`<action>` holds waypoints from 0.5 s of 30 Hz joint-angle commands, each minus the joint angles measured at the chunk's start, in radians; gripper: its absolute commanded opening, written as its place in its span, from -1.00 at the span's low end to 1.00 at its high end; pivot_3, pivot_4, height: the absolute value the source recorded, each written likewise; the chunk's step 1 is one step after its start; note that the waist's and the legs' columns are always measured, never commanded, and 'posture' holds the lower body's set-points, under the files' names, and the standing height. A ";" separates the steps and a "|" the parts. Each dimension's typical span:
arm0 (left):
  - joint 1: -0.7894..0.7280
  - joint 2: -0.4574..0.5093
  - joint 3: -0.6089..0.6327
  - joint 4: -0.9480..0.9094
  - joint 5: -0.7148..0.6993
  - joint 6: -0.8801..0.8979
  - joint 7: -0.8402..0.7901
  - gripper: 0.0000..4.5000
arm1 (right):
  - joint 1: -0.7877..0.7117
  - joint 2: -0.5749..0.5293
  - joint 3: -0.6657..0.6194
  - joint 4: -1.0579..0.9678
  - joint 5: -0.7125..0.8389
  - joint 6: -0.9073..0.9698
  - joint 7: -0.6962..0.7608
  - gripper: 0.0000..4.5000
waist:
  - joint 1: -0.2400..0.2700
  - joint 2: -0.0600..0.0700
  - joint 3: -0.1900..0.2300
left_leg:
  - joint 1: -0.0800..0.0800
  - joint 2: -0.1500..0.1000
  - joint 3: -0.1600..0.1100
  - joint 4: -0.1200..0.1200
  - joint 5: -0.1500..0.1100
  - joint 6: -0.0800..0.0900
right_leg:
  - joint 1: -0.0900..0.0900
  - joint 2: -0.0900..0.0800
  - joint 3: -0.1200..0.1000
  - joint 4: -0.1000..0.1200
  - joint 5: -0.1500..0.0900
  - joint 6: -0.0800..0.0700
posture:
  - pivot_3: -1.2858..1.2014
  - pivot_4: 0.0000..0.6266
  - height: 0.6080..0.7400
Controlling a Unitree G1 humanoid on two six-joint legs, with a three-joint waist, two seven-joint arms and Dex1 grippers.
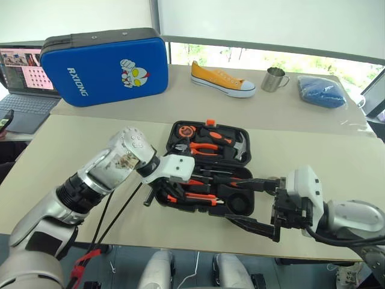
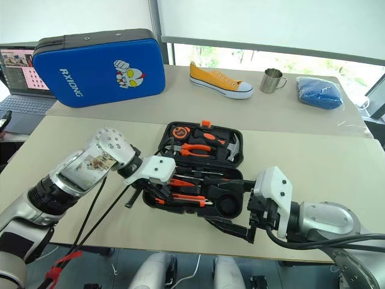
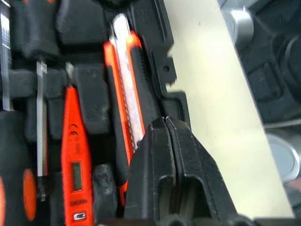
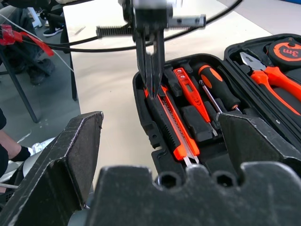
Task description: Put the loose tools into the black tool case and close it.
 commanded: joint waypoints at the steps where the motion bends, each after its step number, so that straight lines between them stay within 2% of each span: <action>1: 0.004 -0.006 0.004 0.003 0.026 -0.047 0.015 -0.99 | 0.014 -0.002 -0.032 -0.033 0.003 -0.021 0.002 1.00 | 0.000 0.000 0.000 | 0.000 0.000 0.000 0.000 0.000 0.000 | 0.000 0.000 0.000 0.000 0.000 0.000 | 0.03 -0.52 0.98; 6: 0.020 -0.011 -0.005 0.020 0.058 -0.099 0.028 -0.99 | 0.030 -0.002 -0.038 -0.041 0.002 -0.024 0.001 1.00 | 0.001 0.000 0.000 | 0.000 0.000 0.000 0.000 0.000 0.000 | 0.000 0.000 0.000 0.000 0.000 0.000 | 0.03 -0.52 0.98; 15: -0.013 -0.010 0.059 0.033 0.003 -0.047 0.010 -0.99 | 0.047 -0.001 -0.048 -0.049 0.002 -0.023 -0.007 1.00 | 0.002 0.000 0.000 | 0.000 0.000 0.000 0.001 0.000 0.000 | 0.001 0.000 0.000 0.000 0.000 0.000 | 0.03 -0.52 0.98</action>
